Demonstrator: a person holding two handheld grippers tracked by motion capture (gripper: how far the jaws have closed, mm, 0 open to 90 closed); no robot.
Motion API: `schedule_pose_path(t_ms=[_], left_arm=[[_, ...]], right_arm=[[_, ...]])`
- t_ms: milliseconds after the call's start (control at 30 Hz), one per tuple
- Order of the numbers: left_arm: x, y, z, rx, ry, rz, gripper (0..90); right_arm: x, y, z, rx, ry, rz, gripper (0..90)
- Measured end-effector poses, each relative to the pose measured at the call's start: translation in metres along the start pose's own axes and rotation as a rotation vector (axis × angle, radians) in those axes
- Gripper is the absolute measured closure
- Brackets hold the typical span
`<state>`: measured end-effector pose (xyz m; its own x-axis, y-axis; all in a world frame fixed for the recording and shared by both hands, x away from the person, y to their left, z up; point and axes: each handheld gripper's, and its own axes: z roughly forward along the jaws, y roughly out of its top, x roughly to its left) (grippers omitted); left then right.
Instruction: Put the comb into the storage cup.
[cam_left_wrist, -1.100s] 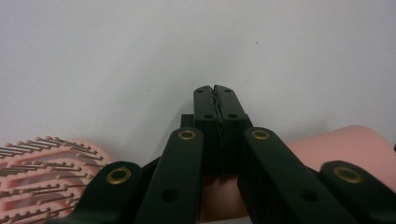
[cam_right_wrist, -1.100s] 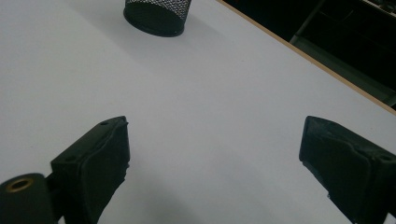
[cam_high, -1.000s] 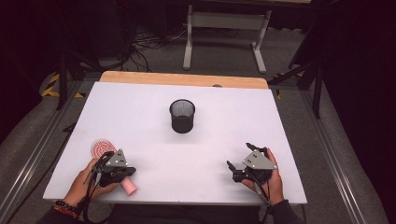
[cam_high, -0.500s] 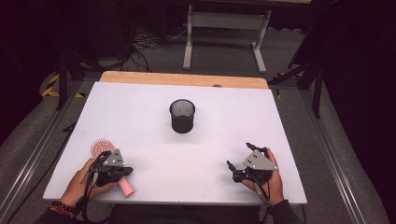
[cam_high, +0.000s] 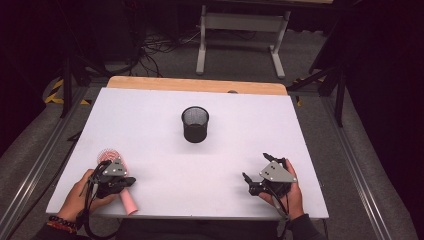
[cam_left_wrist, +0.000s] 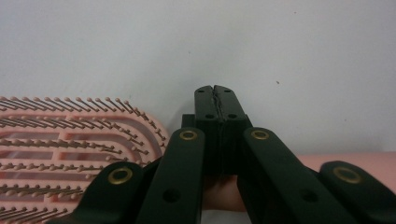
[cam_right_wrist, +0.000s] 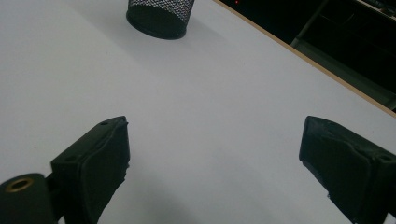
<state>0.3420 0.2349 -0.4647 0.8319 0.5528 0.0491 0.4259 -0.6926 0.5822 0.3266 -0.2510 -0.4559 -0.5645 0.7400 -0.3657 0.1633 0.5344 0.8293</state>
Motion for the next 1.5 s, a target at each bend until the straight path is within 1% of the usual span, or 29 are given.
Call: schedule_pose_path(t_ms=[67,133,200,333,500,667,700,767,833,967,1067,1400,1500], left_arm=[[0.000,0.000,0.000,0.000,-0.001,0.000,89.3],[0.001,0.000,0.000,-0.005,0.008,0.002,89.4],[0.001,0.000,0.001,-0.006,0.009,0.005,89.6],[0.004,-0.001,0.001,-0.014,-0.003,-0.004,89.7],[0.006,-0.001,0.002,-0.024,0.003,-0.009,89.8],[0.009,-0.002,0.002,-0.033,-0.015,-0.021,89.8],[0.010,-0.002,0.003,-0.036,-0.006,-0.019,89.8],[0.010,-0.002,0.003,-0.036,-0.005,-0.019,89.8],[0.010,-0.001,0.003,-0.035,0.005,-0.024,89.8],[0.012,-0.001,0.004,-0.039,0.004,-0.023,89.8],[0.012,-0.001,0.004,-0.041,0.016,-0.021,89.8],[0.013,-0.001,0.005,-0.049,0.017,-0.025,89.8],[0.012,-0.001,0.005,-0.049,0.023,-0.018,89.9]], right_arm=[[0.000,0.000,0.000,0.000,0.001,-0.001,9.2],[0.000,0.000,0.000,0.001,0.001,-0.001,9.2],[0.000,0.000,0.001,0.002,0.001,-0.001,9.2],[0.001,0.000,0.001,0.002,0.004,-0.003,9.2],[0.001,0.000,0.000,-0.001,-0.001,-0.002,9.2],[0.001,0.000,0.000,0.000,0.001,-0.002,9.2],[0.001,0.000,0.001,0.000,0.002,-0.003,9.2],[0.001,0.000,0.001,0.002,0.004,-0.004,9.2],[0.001,0.000,0.001,0.003,0.005,-0.003,9.2],[0.001,0.000,0.001,0.002,0.005,-0.004,9.2],[0.001,0.000,0.001,0.003,0.006,-0.005,9.2],[0.001,0.000,0.001,0.004,0.008,-0.006,9.2],[0.001,0.000,0.001,0.003,0.007,-0.006,9.2]])
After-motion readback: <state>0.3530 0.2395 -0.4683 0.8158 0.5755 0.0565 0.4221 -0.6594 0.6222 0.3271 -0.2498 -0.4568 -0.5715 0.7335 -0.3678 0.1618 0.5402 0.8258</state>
